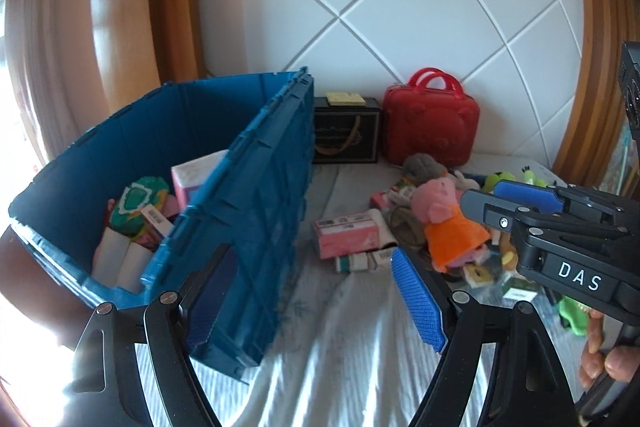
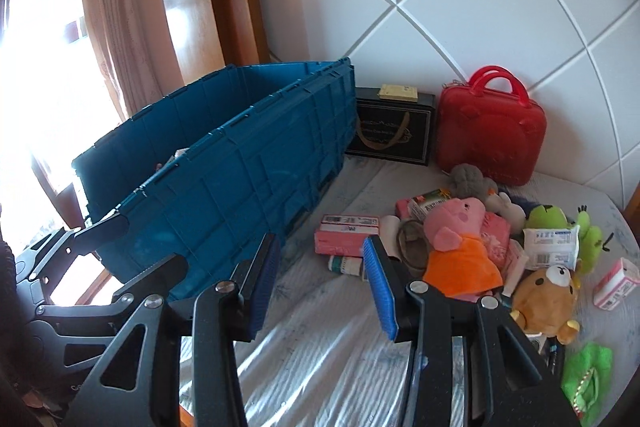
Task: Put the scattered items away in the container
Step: 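Move both tools back over the table toward the item pile, then grasp the green-and-white patch box with the left tool while the right tool reaches the green plush hat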
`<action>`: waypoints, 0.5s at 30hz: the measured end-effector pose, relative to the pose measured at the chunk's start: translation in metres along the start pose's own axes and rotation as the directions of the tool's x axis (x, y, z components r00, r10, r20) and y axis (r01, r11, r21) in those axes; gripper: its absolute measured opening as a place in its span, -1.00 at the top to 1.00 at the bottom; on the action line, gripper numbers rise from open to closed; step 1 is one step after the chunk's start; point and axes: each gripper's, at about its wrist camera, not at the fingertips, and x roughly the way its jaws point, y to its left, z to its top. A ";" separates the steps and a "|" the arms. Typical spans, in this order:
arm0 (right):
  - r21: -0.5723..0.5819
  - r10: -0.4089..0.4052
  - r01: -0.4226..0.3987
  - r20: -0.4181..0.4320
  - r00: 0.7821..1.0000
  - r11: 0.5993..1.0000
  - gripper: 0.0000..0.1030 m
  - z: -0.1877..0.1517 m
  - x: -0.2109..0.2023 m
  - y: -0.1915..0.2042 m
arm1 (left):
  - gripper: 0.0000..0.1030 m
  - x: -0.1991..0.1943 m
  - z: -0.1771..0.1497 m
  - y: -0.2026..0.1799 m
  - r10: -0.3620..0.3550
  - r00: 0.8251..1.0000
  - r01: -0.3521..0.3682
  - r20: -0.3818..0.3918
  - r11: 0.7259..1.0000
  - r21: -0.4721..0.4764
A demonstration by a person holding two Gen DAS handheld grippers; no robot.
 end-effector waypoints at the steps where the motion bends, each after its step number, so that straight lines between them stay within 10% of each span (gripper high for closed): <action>1: 0.014 -0.017 0.017 -0.008 1.000 1.000 0.17 -0.006 -0.001 -0.009 | -0.55 0.006 -0.002 -0.009 -0.016 1.000 0.016 -0.012 1.000 0.010; 15: 0.264 -0.208 0.278 -0.263 0.942 0.924 0.17 -0.139 -0.001 -0.174 | -0.55 0.114 -0.063 -0.145 -0.143 0.949 0.188 -0.282 0.973 0.136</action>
